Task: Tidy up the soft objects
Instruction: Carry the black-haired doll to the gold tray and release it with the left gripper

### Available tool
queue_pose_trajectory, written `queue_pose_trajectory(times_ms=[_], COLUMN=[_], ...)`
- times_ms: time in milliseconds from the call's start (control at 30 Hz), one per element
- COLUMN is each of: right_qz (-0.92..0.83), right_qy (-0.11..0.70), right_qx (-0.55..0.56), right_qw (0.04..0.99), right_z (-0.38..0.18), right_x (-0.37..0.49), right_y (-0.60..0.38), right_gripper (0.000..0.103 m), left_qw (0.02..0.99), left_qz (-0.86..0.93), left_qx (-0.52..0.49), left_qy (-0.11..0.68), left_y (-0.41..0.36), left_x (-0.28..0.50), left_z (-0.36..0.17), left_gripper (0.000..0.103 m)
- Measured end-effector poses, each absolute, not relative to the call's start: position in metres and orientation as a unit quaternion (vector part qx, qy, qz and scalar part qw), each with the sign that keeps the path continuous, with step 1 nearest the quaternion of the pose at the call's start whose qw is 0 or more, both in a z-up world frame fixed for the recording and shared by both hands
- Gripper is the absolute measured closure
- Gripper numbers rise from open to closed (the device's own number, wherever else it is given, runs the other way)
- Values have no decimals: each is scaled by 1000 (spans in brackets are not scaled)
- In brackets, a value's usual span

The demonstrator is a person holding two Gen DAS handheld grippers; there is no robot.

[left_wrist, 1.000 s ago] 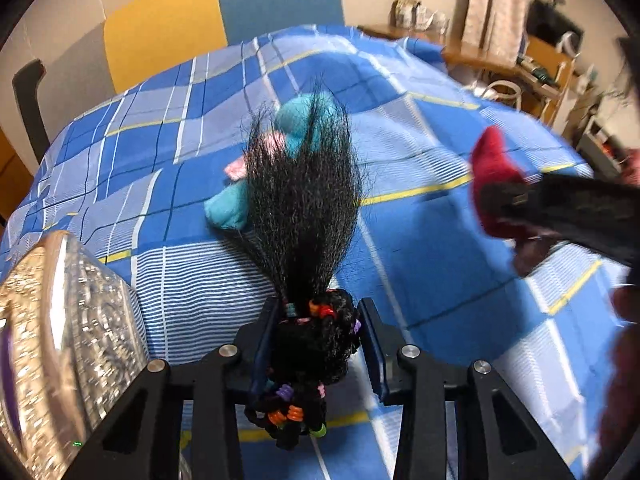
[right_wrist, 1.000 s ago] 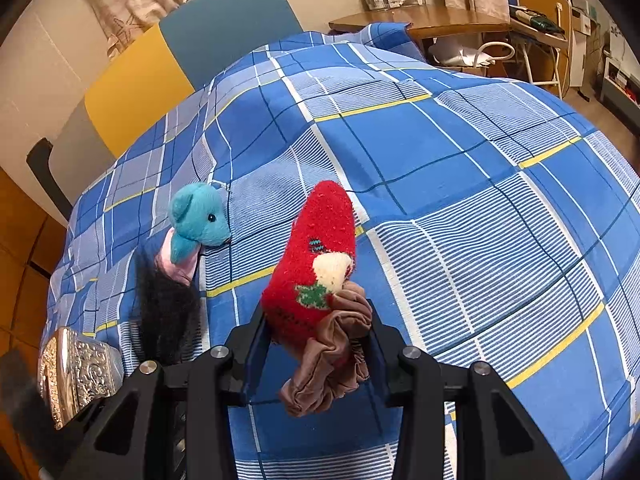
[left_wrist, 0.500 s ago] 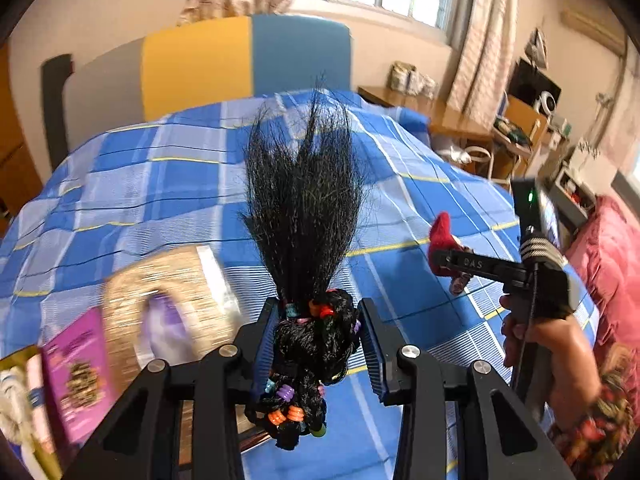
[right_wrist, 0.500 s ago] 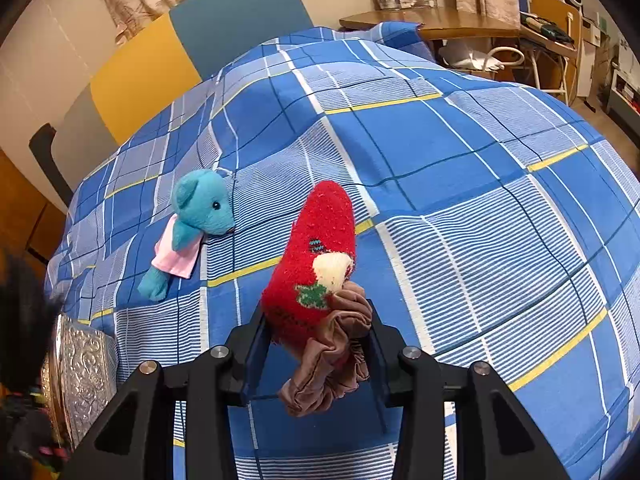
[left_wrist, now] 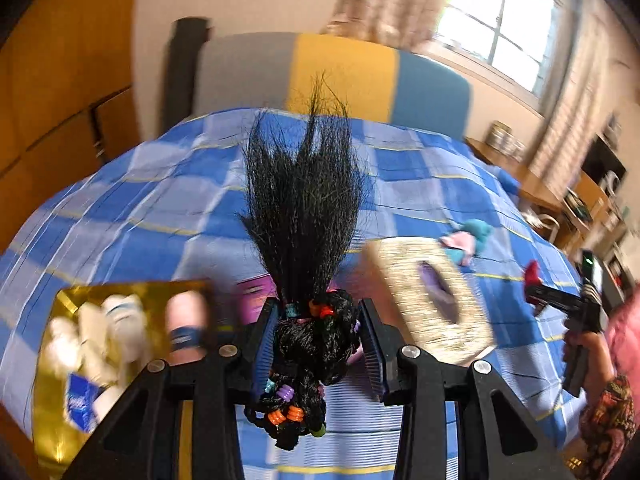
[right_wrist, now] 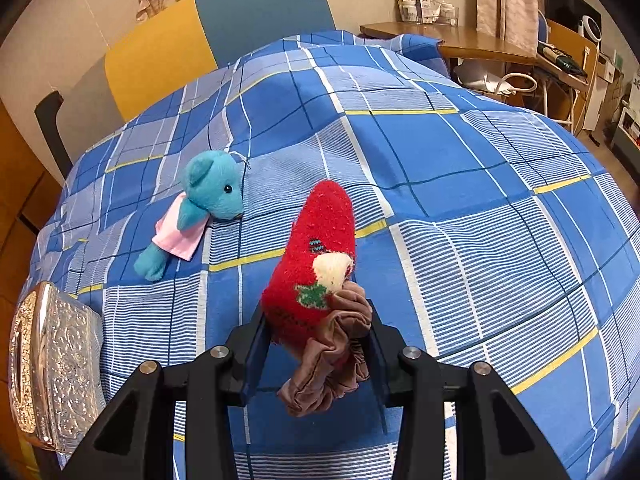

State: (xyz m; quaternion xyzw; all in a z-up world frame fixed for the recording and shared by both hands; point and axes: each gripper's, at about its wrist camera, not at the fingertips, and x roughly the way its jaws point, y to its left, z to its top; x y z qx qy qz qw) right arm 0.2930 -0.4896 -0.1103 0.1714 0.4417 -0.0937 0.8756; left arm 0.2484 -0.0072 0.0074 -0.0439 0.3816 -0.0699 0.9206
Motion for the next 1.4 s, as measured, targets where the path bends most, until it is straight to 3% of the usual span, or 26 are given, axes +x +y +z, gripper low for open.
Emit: queue_pose_trajectory(times_ms=[300, 767, 933, 1267, 1400], right_qz=[-111, -101, -90, -86, -59], right_qy=[446, 437, 411, 350, 326], right_qx=[168, 161, 162, 163, 156], right_qw=[872, 879, 893, 918, 931], right_z=[-114, -116, -107, -62, -33], right_x=[292, 292, 289, 268, 259], right_y=[-494, -490, -487, -467, -439], right_gripper=[60, 60, 60, 60, 60], left_qw=[897, 863, 865, 900, 909], left_qz=[2, 28, 23, 33, 43], left_qx=[-90, -105, -122, -20, -2], left_qy=[433, 493, 486, 434, 414], left_y=[88, 107, 109, 101, 101], left_x=[239, 224, 213, 176, 163], left_z=[-48, -122, -124, -110, -108], left_gripper=[63, 61, 26, 26, 17])
